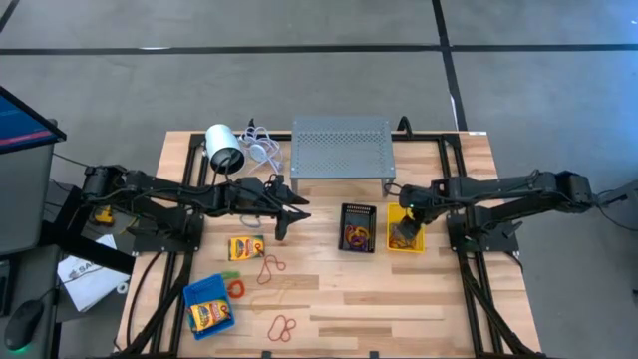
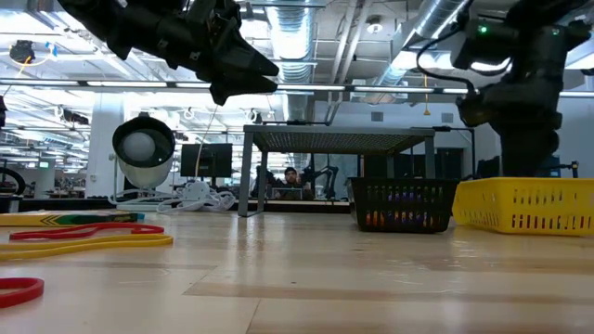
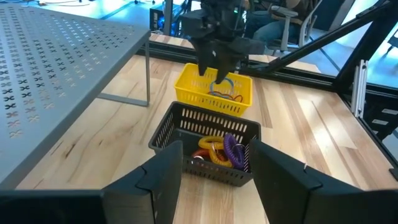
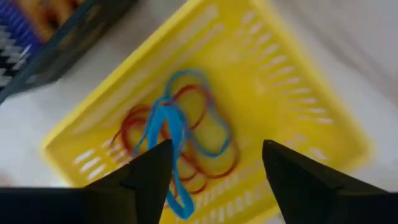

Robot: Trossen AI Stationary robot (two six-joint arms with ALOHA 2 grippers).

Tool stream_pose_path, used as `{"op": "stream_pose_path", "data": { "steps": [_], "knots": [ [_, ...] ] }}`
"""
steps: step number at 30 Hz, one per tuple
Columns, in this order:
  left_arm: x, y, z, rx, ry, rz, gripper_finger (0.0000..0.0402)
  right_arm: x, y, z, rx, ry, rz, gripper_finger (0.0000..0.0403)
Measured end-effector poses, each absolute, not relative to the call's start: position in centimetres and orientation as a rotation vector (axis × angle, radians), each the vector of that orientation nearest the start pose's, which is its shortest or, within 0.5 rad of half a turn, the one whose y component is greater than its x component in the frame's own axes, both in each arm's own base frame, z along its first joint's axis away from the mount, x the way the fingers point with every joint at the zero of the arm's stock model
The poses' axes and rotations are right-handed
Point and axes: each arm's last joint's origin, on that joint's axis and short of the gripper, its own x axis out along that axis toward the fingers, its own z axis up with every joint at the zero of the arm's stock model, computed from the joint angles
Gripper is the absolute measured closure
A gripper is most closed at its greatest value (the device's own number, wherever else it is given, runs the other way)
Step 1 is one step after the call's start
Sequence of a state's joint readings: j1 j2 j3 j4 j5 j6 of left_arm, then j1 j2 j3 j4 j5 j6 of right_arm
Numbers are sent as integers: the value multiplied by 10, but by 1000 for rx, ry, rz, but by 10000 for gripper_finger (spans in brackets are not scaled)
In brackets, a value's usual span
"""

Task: Pick & Place Office Desk Supplies
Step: Put the blue rubber band into the yellow basket

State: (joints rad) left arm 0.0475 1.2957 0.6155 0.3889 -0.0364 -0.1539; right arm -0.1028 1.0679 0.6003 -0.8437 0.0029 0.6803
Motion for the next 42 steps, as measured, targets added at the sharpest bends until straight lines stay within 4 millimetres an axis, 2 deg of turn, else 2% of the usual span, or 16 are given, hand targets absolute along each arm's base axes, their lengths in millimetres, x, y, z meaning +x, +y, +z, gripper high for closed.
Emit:
{"op": "stream_pose_path", "data": {
  "steps": [3, 9, 12, 15, 18, 23, 28, 33, 40, 42],
  "knots": [
    [269, 14, 222, -154, 284, 106, 220, 163, -19, 185, 653, 1205, -570, 164],
    [269, 14, 222, -154, 284, 105, 220, 169, -16, 187, 670, 1171, -482, 195],
    [269, 14, 222, -154, 284, 105, 220, 172, -14, 188, 720, 1170, -384, 215],
    [269, 14, 222, -154, 284, 105, 220, 167, -17, 186, 706, 1206, -474, 238],
    [269, 14, 222, -154, 284, 105, 220, 171, -15, 187, 717, 1193, -403, 257],
    [269, 14, 222, -154, 290, 106, 220, 171, -17, 187, 700, 1183, -426, 281],
    [269, 14, 222, -154, 291, 105, 220, 177, -18, 190, 681, 1116, -376, 289],
    [269, 14, 222, -156, 291, 98, 220, 186, -17, 202, 674, 1036, -294, 290],
    [269, 9, 222, -190, 324, -45, 220, 190, -17, 211, 674, 1016, -261, 290],
    [269, 8, 228, -198, 370, -54, 220, 189, -17, 211, 663, 1018, -256, 290]
  ]
}}
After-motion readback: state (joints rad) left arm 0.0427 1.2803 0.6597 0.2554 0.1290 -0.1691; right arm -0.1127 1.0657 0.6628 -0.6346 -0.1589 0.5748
